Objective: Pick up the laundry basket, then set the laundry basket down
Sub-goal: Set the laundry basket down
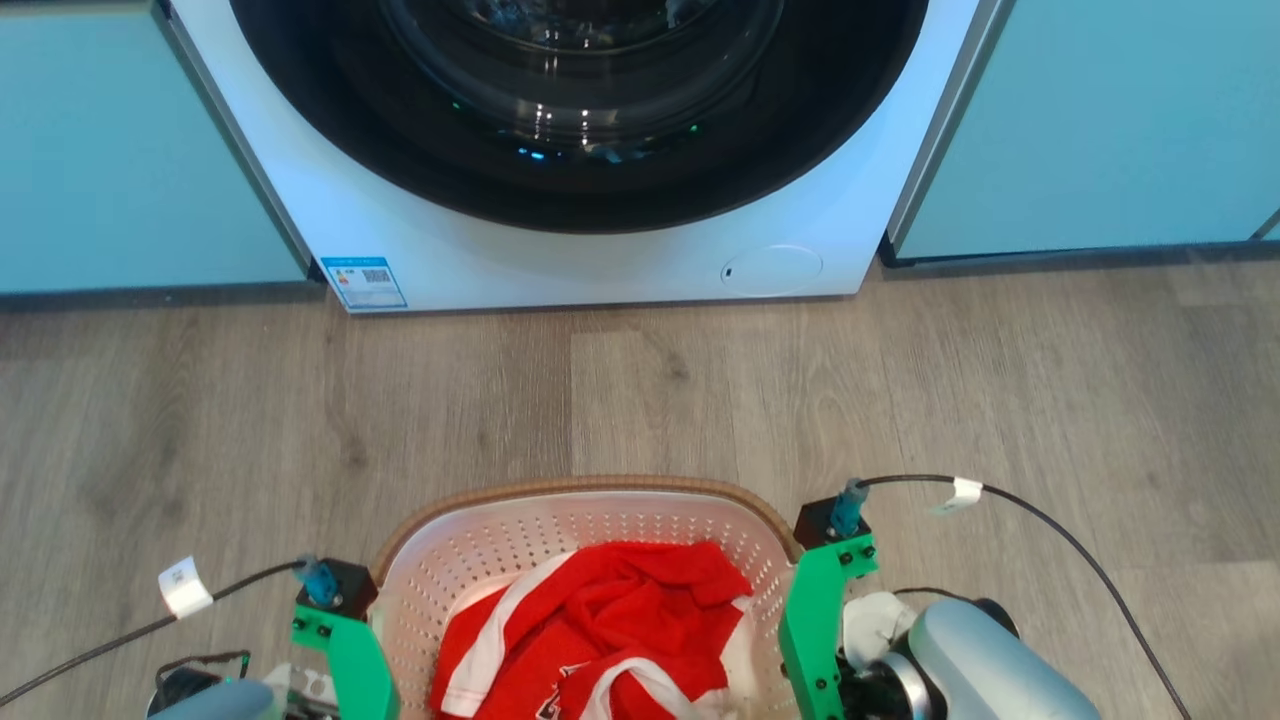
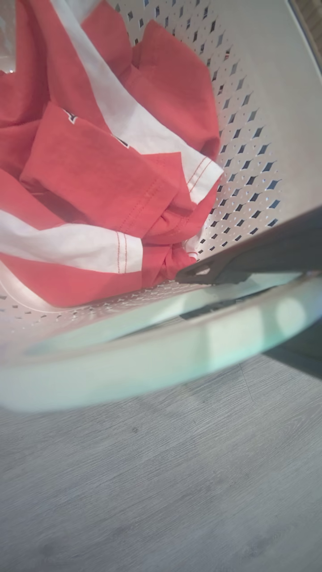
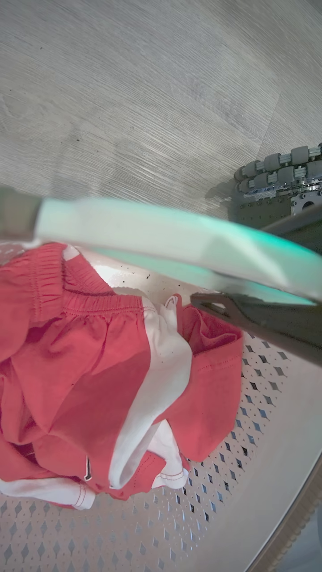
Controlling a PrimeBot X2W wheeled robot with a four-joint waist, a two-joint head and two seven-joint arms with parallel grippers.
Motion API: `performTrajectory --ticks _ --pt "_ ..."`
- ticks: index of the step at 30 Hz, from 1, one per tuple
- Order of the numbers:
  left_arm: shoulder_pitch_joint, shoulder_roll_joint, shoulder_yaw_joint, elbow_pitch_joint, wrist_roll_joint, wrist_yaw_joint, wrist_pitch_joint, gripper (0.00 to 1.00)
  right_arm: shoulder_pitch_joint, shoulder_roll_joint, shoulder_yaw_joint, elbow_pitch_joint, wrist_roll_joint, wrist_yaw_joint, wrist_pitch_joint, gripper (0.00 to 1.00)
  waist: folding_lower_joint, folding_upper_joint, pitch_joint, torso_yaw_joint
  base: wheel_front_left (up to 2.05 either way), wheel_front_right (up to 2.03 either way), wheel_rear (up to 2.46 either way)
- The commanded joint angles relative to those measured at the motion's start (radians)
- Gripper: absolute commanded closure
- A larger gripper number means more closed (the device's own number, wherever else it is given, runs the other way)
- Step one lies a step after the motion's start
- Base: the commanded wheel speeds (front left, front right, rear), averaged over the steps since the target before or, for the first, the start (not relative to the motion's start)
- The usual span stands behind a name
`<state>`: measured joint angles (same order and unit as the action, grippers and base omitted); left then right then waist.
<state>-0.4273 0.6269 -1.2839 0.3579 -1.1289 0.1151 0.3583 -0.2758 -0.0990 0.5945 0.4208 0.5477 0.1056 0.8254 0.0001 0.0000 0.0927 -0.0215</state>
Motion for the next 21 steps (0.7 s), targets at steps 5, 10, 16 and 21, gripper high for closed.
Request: performTrajectory --ticks 5,10,16,21 --pt "-0.055 0.009 0.036 -0.054 0.009 -0.016 -0.030 1.00 -0.047 0.049 0.026 -0.083 -0.005 0.025 -0.031 1.00 -0.0001 0.0000 0.051 0.002 0.00 0.00 0.00" --pt "-0.087 0.019 0.048 -0.047 0.020 -0.023 -0.038 1.00 -0.081 0.049 0.021 -0.083 -0.009 0.025 -0.073 1.00 -0.0001 0.0000 0.120 0.003 0.00 0.00 0.00" --pt "-0.139 0.004 0.070 -0.013 0.028 -0.048 -0.059 1.00 -0.135 0.049 0.015 -0.048 -0.035 0.025 -0.128 1.00 -0.0001 0.0000 0.219 0.004 0.00 0.00 0.00" --pt "-0.188 -0.031 0.077 0.052 0.040 -0.084 -0.072 1.00 -0.186 0.049 0.018 -0.004 -0.043 0.025 -0.177 1.00 -0.0001 0.0000 0.292 0.010 0.00 0.00 0.00"
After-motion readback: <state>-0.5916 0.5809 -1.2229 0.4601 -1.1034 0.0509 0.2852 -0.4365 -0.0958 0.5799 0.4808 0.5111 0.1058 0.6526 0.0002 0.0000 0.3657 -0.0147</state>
